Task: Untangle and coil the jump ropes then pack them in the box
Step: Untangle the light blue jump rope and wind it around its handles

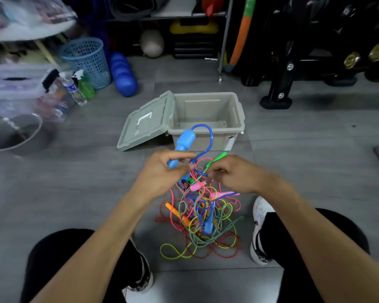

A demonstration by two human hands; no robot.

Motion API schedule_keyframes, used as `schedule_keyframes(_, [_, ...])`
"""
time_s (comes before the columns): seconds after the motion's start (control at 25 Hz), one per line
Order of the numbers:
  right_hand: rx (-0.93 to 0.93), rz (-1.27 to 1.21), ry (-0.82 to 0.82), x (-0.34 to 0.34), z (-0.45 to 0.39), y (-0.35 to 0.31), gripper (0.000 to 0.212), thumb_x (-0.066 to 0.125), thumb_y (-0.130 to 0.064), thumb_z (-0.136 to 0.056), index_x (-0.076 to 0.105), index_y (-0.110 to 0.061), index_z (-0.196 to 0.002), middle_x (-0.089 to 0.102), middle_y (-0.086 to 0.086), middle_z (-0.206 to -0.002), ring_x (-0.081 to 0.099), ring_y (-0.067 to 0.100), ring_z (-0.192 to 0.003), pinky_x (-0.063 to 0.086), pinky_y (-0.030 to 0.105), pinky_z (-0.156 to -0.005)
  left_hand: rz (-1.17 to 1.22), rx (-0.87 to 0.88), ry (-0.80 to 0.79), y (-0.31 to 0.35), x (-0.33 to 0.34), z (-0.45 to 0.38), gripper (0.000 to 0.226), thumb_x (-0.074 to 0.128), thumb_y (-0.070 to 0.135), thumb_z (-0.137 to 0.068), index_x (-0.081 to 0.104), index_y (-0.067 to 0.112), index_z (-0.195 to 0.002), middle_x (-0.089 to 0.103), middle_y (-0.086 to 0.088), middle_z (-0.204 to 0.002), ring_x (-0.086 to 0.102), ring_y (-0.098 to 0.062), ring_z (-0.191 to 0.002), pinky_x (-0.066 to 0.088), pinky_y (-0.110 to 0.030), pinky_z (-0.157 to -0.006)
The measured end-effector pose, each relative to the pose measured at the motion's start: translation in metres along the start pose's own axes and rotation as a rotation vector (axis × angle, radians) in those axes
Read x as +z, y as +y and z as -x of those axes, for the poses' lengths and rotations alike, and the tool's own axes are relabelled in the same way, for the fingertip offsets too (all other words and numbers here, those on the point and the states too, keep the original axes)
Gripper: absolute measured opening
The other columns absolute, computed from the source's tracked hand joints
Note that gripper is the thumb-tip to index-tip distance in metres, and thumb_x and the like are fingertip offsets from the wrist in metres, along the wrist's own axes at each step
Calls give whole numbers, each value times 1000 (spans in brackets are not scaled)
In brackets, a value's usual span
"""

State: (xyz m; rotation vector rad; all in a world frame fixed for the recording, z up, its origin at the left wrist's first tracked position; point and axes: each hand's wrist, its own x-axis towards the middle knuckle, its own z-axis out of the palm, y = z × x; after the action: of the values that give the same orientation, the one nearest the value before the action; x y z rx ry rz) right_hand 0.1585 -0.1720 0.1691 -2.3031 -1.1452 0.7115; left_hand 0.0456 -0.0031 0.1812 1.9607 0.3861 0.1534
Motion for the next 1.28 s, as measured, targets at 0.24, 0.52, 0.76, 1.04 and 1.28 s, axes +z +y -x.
schedule_keyframes(0.24, [-29, -134, -31, -8, 7, -6, 27, 46, -19, -97, 71, -16, -88, 47, -15, -51, 43, 2, -51, 33, 19, -54, -13, 2, -55, -3, 4, 2, 21, 79, 18, -77, 74, 37, -84, 67, 7, -75, 58, -3, -68, 44, -19, -70])
schedule_keyframes(0.52, [6, -397, 7, 3, 11, -11, 33, 43, -10, -97, 59, -24, -72, 61, 2, -69, 56, 4, -57, 47, 30, -66, 143, -123, 151, 4, 2, 1, 11, 70, 9, -85, 72, 20, -85, 59, 13, -62, 46, 1, -47, 36, -10, -47])
schedule_keyframes(0.76, [108, -149, -48, 21, 3, 9, 25, 41, -12, -98, 63, -4, -90, 59, -7, -72, 59, 14, -73, 47, 33, -75, 332, -353, 294, -9, -17, -5, 13, 66, 11, -88, 72, 21, -82, 53, 3, -63, 34, -8, -44, 29, -16, -37])
schedule_keyframes(1.04, [-77, -481, 701, -8, 17, -24, 20, 49, -13, -97, 66, -10, -87, 47, 11, -61, 35, 5, -51, 29, 19, -48, -162, -295, 31, -25, -5, -4, 5, 73, 15, -83, 73, 19, -82, 65, 3, -77, 55, -7, -66, 39, -7, -59])
schedule_keyframes(1.28, [-144, -85, 411, 6, 11, -11, 21, 51, -13, -96, 59, -4, -78, 51, -5, -59, 43, 15, -62, 34, 16, -56, -251, -94, 40, -5, -4, 2, 29, 77, 25, -78, 72, 31, -106, 65, 4, -101, 59, -9, -92, 40, -12, -74])
